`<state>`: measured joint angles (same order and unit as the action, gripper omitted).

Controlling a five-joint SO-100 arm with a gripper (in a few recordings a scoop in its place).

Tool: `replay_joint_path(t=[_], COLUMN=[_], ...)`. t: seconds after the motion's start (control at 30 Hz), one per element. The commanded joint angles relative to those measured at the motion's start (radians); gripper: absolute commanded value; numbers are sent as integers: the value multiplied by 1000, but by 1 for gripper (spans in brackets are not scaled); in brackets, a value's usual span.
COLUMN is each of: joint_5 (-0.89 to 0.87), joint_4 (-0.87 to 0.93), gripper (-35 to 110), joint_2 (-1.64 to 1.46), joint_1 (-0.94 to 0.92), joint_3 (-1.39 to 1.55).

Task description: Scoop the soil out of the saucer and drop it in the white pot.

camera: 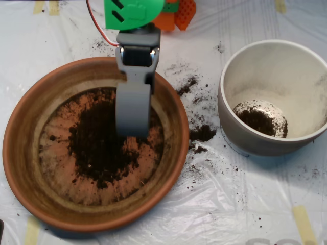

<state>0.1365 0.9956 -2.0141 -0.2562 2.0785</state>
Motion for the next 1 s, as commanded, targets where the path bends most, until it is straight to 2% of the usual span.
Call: replay_joint_path(t=[0.0,0.53,0.97], joint_5=[5,87,109], joint_4=[-81,-215,12], gripper=[48,51,52], joint_2=[-9,278,589], joint_1=[-66,-193,-210], joint_3=[31,64,-258])
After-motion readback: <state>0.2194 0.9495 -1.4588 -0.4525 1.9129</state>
